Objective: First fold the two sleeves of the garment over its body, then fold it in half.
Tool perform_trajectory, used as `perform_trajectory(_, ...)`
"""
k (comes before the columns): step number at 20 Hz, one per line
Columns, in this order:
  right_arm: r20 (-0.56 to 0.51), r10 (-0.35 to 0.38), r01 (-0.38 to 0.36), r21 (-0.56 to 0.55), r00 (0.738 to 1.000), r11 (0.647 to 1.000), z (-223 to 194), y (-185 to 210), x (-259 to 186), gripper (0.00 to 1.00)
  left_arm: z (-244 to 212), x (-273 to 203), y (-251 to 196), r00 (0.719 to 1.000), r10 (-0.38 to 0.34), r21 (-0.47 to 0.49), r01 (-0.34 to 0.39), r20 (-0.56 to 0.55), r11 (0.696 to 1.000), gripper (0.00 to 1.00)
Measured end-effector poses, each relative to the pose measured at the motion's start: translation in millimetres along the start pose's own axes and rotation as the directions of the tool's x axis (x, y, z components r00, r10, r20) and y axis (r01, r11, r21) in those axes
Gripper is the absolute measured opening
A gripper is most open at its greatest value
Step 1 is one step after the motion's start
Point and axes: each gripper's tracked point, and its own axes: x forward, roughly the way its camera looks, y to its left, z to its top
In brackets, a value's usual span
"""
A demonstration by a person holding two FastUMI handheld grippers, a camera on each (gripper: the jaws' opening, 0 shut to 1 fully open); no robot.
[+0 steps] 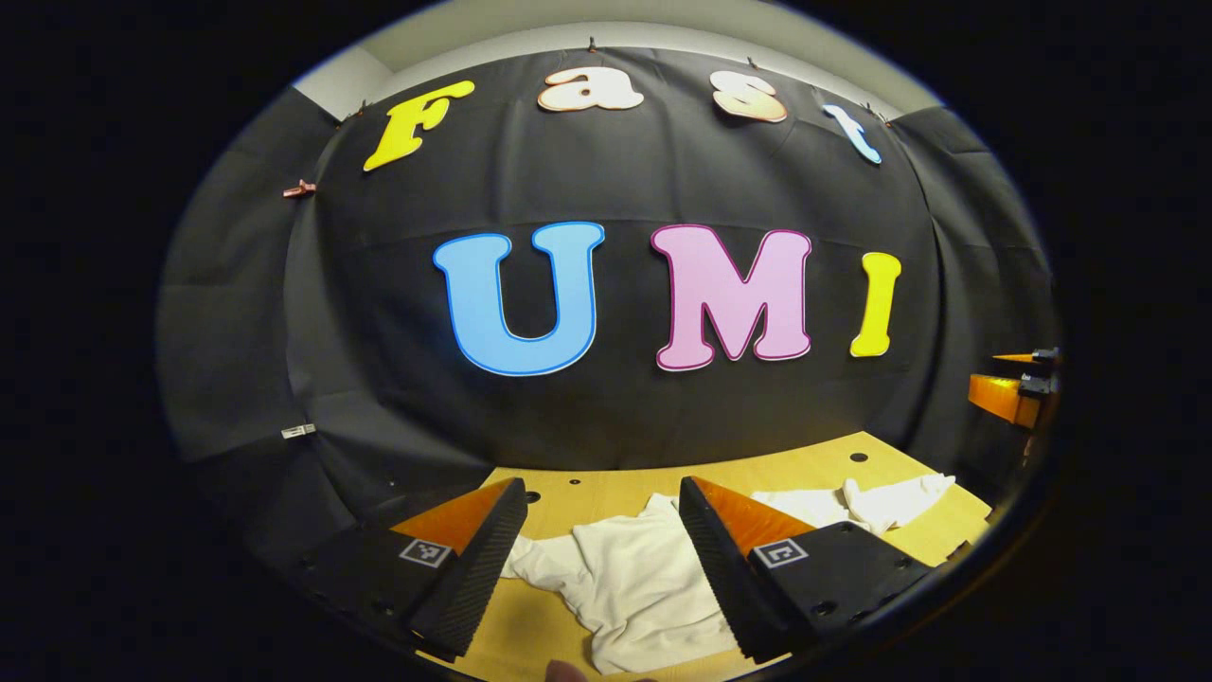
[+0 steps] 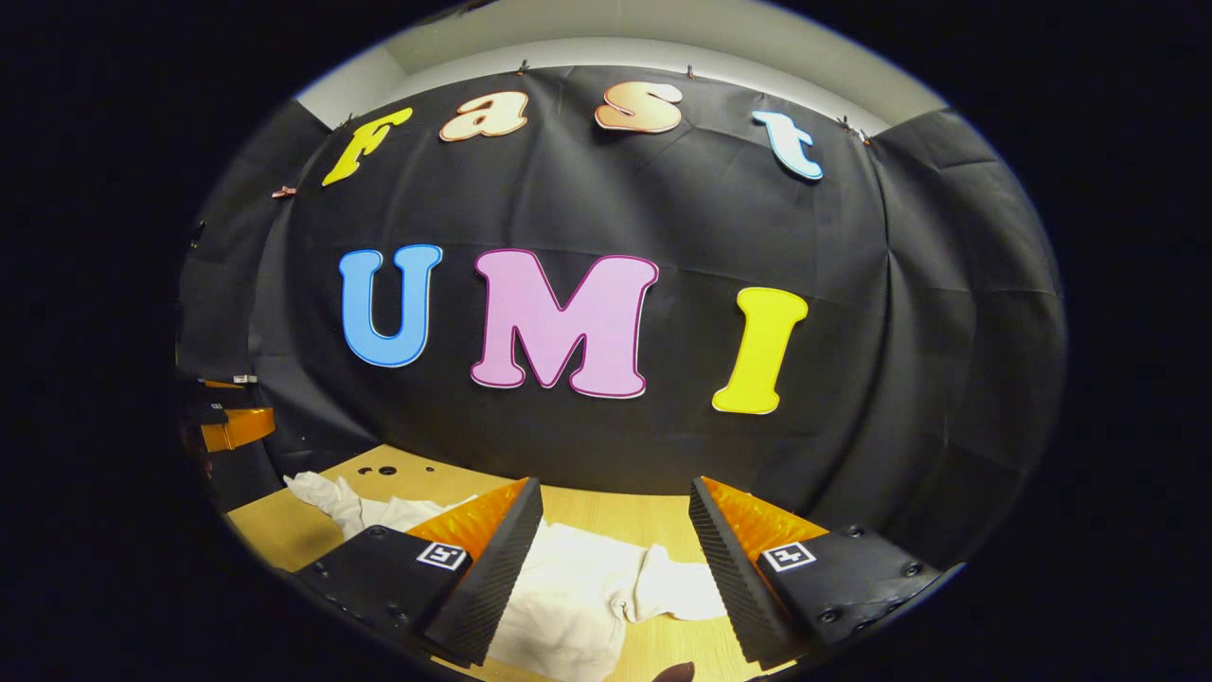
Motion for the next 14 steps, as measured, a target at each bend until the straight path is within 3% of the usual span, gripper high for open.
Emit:
perform_trajectory(9, -0.008, 0.0, 0.0, -0.013, 1.0, 1.0, -2.8, 1.3, 3.4, 0.96, -5.6, 8.2, 1.1, 1.0, 0.001, 0.008, -0.001, -0.012, 1.0, 0.99)
perform_trajectory(14, -0.047, -0.037, 0.037, -0.003, 0.998, 0.999, -15.2, -14.7, 10.7, 0.96, -12.6, 15.0, -8.4, 1.0, -0.013, 0.026, 0.014, -0.027, 1.0, 0.99)
